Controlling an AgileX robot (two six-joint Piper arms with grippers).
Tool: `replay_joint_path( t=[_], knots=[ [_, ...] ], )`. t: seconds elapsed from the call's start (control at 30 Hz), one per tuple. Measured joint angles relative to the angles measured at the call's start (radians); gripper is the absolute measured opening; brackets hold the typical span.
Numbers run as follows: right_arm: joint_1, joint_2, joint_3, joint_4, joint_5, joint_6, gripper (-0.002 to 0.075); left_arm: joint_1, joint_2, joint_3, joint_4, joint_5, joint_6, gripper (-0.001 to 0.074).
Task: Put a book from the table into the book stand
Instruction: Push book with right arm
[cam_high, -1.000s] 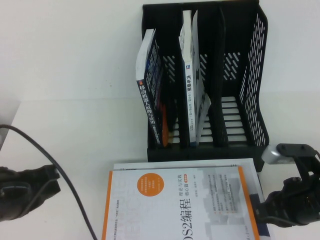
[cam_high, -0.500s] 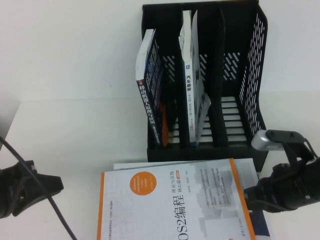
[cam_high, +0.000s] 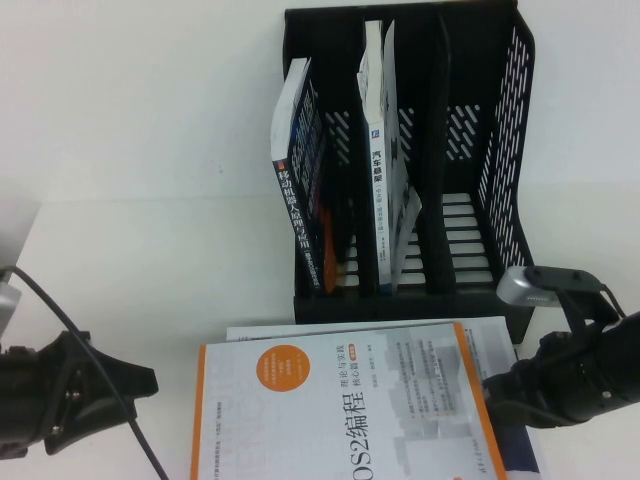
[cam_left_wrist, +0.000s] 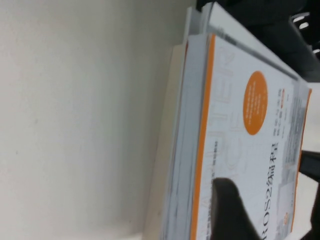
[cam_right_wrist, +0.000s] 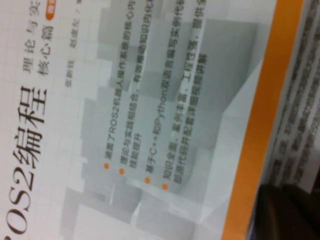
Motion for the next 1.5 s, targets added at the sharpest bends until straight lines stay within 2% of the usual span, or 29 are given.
replay_joint_path(
  t=[0.2,0.4,0.53,1.07,1.5],
  knots=[
    [0.044,0.002,0.0,-0.002,-0.03,0.02,0.0,0.0,0.068,-0.002,-0.018,0.02,0.04,0.0361],
    [0.061,0.004,-0.012,-0.002,-0.033,0.049,0.0,0.0,0.14,-0.002,-0.021,0.025,0.05,0.0498],
    [0.063,0.01,-0.018,-0.002,-0.027,0.054,0.0,0.0,0.191,-0.004,-0.022,0.027,0.057,0.0538],
    [0.063,0.012,-0.019,0.012,-0.027,0.07,0.0,0.0,0.402,-0.07,-0.068,0.122,0.148,0.0549],
    [0.063,0.017,-0.019,0.046,-0.023,0.075,0.0,0.0,0.529,-0.071,-0.175,0.14,0.307,0.0549]
  ],
)
